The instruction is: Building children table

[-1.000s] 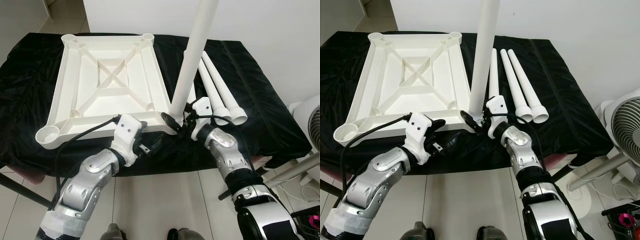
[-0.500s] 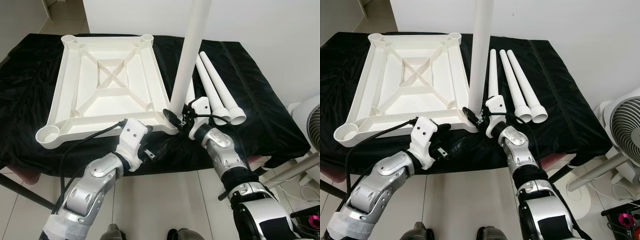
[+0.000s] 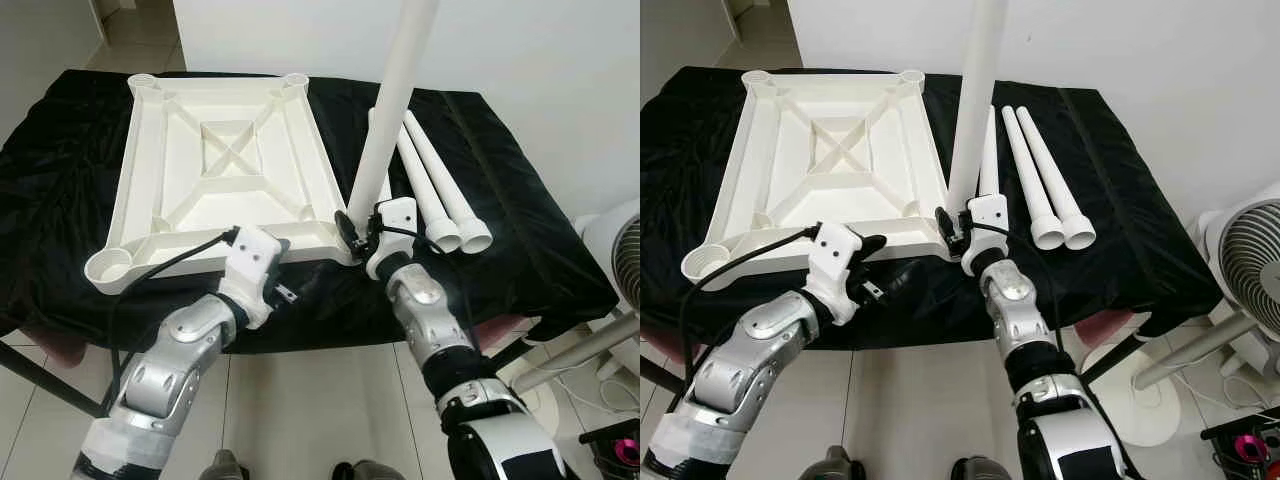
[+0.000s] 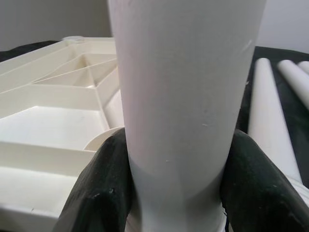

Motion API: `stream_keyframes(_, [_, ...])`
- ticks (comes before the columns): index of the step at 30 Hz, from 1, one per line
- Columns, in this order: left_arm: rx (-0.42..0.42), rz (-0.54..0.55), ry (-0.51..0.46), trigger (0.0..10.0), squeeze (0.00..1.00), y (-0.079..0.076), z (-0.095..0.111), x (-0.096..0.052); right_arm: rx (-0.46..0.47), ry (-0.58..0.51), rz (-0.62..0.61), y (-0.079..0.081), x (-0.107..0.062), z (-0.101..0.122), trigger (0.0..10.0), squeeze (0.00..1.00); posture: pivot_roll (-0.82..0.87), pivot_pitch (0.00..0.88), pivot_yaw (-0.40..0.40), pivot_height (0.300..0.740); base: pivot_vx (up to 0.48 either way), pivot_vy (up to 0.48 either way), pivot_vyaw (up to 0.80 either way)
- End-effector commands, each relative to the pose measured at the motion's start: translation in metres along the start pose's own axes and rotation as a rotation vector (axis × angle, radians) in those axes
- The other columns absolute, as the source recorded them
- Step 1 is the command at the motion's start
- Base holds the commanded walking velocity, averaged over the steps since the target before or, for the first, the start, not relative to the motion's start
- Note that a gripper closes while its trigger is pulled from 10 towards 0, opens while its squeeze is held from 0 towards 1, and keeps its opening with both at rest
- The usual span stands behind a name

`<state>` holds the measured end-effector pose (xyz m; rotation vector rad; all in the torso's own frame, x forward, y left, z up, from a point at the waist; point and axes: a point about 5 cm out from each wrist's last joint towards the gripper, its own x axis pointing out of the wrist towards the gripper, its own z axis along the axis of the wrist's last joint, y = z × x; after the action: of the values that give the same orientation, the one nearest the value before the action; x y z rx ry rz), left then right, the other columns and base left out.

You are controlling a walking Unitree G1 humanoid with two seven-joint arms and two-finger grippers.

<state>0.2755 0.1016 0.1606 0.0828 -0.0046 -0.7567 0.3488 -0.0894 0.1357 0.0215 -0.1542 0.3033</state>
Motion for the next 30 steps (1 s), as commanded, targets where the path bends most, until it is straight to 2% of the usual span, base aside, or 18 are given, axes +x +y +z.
stream_keyframes(1, [0.015,0.046,0.006,10.0,0.0,0.004,-0.001,0.0,0.032,0.073,-0.104,-0.006,-0.009,-0.017,10.0,0.0,0.03,0.039,-0.045,0.74,0.0,0.0,0.0])
stream_keyframes(12, [0.013,0.036,0.004,10.0,0.0,0.006,0.0,0.003,0.042,0.05,-0.189,0.002,-0.011,-0.013,10.0,0.0,0.0,0.04,0.0,0.74,0.0,0.0,0.0])
stream_keyframes(19, [0.003,0.014,0.007,10.0,0.0,0.007,0.0,0.007,0.026,0.036,-0.231,-0.006,-0.014,-0.009,10.0,0.0,-0.03,0.047,0.023,0.74,0.0,0.0,0.0])
stream_keyframes(20, [0.004,0.007,0.008,10.0,0.0,0.007,0.0,0.009,0.031,0.026,-0.233,-0.009,-0.016,-0.008,10.0,1.0,-0.03,0.052,0.028,0.74,0.0,0.0,0.0])
stream_keyframes(26, [0.004,0.0,0.004,10.0,0.0,0.007,0.002,0.011,0.038,-0.016,-0.157,-0.011,-0.018,-0.001,10.0,1.0,-0.03,0.057,0.026,0.74,0.0,0.0,0.0])
stream_keyframes(27, [0.004,0.0,0.003,10.0,0.0,0.007,0.002,0.011,0.034,-0.021,-0.116,-0.011,-0.018,0.001,10.0,0.0,-0.03,0.058,0.022,0.74,0.0,0.0,0.0])
stream_keyframes(30, [0.004,-0.002,0.002,10.0,0.0,0.005,0.002,0.011,0.017,-0.029,-0.053,-0.012,-0.019,0.003,10.0,0.0,-0.03,0.058,0.022,0.74,0.0,0.0,0.0])
